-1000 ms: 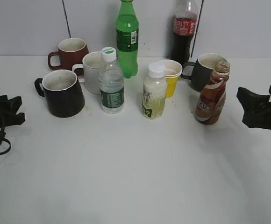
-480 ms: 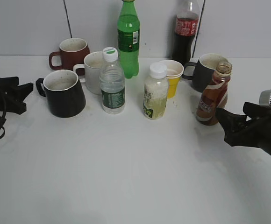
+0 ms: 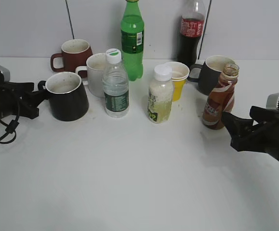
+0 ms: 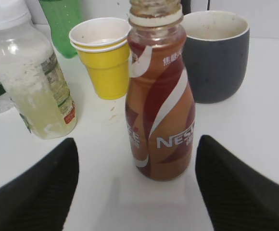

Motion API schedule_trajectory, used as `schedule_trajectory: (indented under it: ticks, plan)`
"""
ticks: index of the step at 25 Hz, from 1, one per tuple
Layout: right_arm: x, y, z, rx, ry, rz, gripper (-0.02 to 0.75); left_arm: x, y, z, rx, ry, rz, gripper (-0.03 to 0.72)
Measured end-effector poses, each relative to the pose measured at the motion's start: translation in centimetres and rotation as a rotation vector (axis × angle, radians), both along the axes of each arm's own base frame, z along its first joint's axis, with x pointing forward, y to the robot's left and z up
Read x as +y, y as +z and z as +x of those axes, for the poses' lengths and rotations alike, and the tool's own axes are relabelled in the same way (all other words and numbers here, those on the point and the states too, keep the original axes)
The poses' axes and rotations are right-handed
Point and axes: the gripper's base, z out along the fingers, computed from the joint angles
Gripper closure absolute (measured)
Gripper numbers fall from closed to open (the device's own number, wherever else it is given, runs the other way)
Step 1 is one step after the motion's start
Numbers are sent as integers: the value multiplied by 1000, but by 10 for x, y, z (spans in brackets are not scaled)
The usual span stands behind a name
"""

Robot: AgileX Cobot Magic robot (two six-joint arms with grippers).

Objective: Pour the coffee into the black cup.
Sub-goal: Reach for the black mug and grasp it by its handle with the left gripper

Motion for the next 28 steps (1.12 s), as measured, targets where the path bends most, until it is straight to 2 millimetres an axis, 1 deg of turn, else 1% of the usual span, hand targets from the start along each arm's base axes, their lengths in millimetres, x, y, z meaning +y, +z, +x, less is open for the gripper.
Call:
schedule_trajectory:
  ticks: [5,11,15,17,19,21,23,26,28]
  plan:
    - [0,-1,0,3,0,-1,173,0,0,12,-13,2,-18,288]
    - [0,-1,0,2,0,-2,173,-3,-15,28,2,-36,-37,288]
    - [0,-1,0,1,1,-4,173,-9,-17,44,-25,-70,-41,312]
    - [0,-1,0,0,2,-7,173,-14,-18,51,-39,-90,-37,340]
    - [0,-1,0,-1,0,-11,173,-20,-22,57,-46,-111,-36,388]
    - [-1,-1,0,-8,-4,-31,173,-28,-24,60,-56,-133,-42,480]
    - [-3,-2,1,-7,-26,-47,173,-32,-24,60,-58,-142,-48,608]
    - [-4,-8,5,2,-39,-78,166,-33,-24,60,-58,-143,-55,608]
    - [-1,-16,11,18,-16,-96,152,-33,-21,57,-54,-142,-54,610]
